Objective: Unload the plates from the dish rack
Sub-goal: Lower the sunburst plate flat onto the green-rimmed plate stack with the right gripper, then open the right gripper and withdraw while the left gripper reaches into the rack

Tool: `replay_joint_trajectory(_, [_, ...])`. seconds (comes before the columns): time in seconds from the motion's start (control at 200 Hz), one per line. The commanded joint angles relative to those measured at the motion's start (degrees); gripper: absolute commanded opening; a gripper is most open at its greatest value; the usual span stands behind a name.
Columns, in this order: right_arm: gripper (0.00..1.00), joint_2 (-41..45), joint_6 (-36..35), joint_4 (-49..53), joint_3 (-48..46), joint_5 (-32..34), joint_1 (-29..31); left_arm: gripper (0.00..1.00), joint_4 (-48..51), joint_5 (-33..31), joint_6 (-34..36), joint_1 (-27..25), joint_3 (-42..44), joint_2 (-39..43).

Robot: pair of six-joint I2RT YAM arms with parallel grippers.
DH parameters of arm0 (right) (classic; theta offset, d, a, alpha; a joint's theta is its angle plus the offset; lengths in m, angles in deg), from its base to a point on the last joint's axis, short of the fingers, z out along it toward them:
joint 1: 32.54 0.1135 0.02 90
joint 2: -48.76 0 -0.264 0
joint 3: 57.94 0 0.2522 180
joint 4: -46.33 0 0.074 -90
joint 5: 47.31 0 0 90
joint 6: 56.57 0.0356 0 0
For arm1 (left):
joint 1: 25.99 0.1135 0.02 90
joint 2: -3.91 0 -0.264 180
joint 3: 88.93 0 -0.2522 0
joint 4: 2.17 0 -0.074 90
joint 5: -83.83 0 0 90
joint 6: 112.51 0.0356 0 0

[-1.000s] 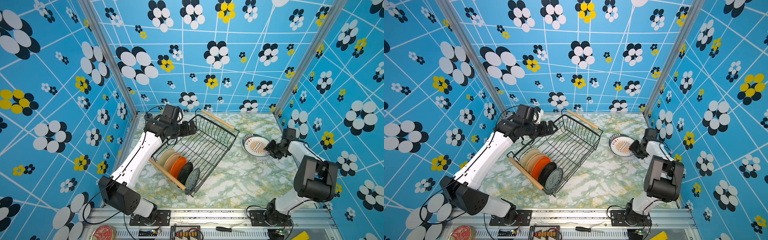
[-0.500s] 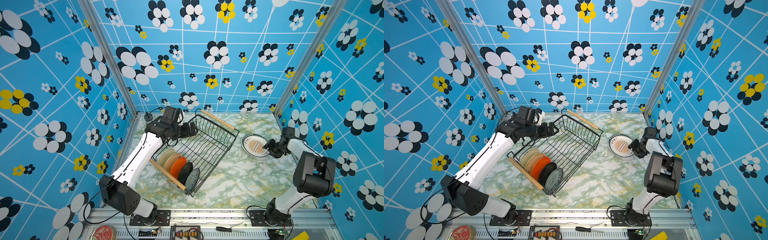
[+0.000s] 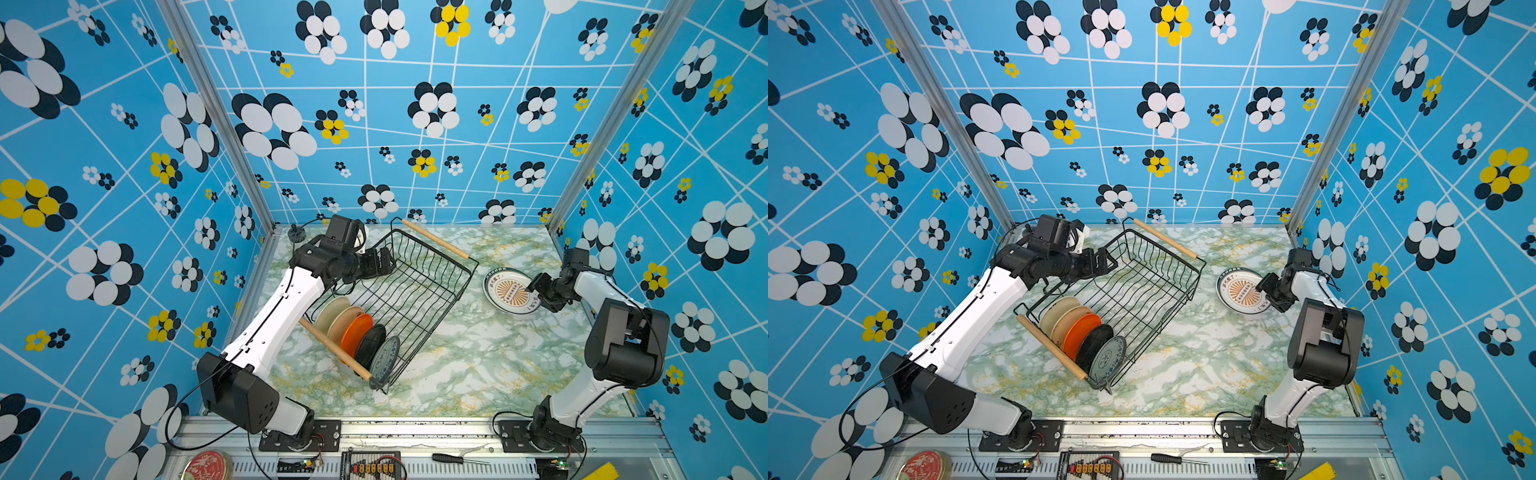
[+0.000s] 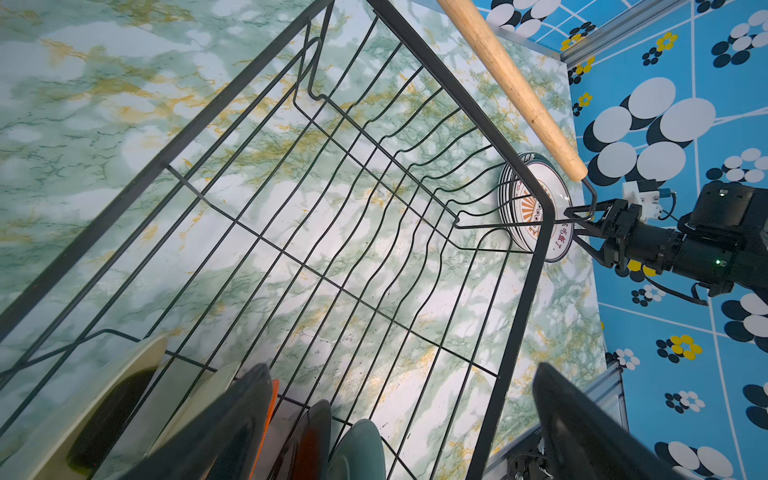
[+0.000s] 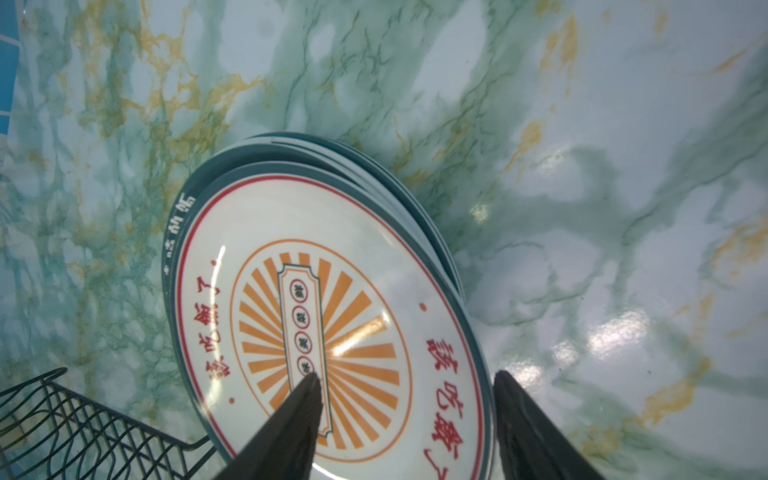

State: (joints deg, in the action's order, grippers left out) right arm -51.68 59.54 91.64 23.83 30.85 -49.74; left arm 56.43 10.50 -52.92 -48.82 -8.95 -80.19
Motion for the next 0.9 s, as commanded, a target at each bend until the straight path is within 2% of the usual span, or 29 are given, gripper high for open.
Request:
replay_joint_trajectory(0.0, [0.67,-1.2,-0.53,3.06,1.88,1.55,0.8,0.99,0.6,-0.41,0.24,0.58,1.03,1.61])
replay_joint_trajectory(0.23, [0.68,-2.86,-1.12,5.18,4.65,3.1,1.98,0.99,1.1,-0.35,1.39,0.67,1.24,1.9])
replay_joint_trajectory(0.54, [0.69,-5.15,-1.34,6.1,6.21,3.83,3.19,0.99,5.21,-3.35,4.77,0.68,0.22,3.45])
replay_joint_trajectory(0.615, [0.7,-5.16,-1.99,7.49,7.03,6.82,3.88,0.99,7.06,-4.35,5.56,0.68,-0.47,3.59])
replay_joint_trajectory(0.755, [0.76,-4.02,-2.62,8.81,7.89,9.86,4.45,0.99,12.85,-6.7,6.85,0.46,-2.34,3.31])
replay_joint_trajectory(0.78, [0.8,-3.85,-2.65,9.08,8.08,10.13,4.45,0.99,14.08,-7.26,7.01,0.22,-2.54,3.32])
replay_joint_trajectory(0.815, [0.82,-3.56,-2.84,9.23,8.16,10.42,4.45,0.99,15.37,-8.14,7.31,-0.08,-2.64,3.41])
replay_joint_trajectory(0.835, [0.88,-3.31,-2.94,9.25,8.19,10.56,4.45,0.99,16.09,-8.62,7.46,-0.23,-2.69,3.53])
replay_joint_trajectory(0.895, [0.9,-2.79,-3.24,9.17,8.11,10.68,4.45,0.99,17.98,-10.26,7.7,-1.08,-2.61,4.12])
